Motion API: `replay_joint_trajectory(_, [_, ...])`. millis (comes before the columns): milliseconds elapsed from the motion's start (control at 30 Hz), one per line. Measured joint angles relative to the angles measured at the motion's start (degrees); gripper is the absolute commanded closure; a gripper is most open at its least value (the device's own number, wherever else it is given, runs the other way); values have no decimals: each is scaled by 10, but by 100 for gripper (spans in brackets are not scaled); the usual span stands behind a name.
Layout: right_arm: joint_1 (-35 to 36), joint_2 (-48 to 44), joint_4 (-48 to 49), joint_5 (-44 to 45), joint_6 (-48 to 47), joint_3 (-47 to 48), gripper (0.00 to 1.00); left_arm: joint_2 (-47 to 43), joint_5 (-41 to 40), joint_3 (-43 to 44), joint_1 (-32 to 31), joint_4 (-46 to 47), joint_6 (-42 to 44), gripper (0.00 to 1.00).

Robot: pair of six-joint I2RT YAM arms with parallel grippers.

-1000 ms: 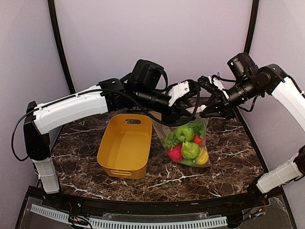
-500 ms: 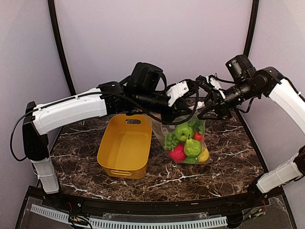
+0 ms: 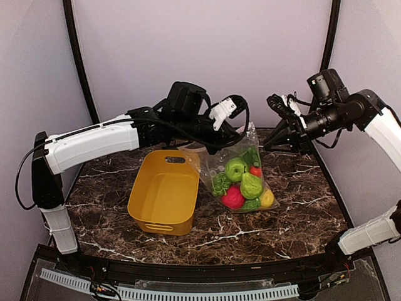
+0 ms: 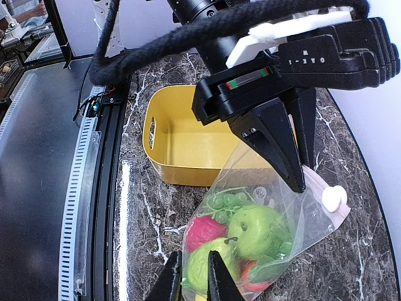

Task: Place the food in the zip-top bag and seal the zipper
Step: Pass from the right arm to the left, then hold the zipper food storage bag at the center of the board.

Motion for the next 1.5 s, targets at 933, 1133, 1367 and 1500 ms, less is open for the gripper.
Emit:
replay_joint_trajectory(933, [-68, 62, 85, -55, 22, -14, 65, -42, 54, -87, -2, 95, -21, 99])
replay_joint_trajectory(1133, [-68, 70, 89, -69, 26, -14, 73, -42, 59, -87, -2, 96, -22, 99])
replay_joint_trajectory(1367, [-66, 81, 100, -81, 33, -14, 83, -42, 64, -87, -2, 95, -23, 98])
replay_joint_trajectory(1500, [-63, 81, 103, -83, 38, -14, 84, -42, 69, -87, -2, 95, -23, 98])
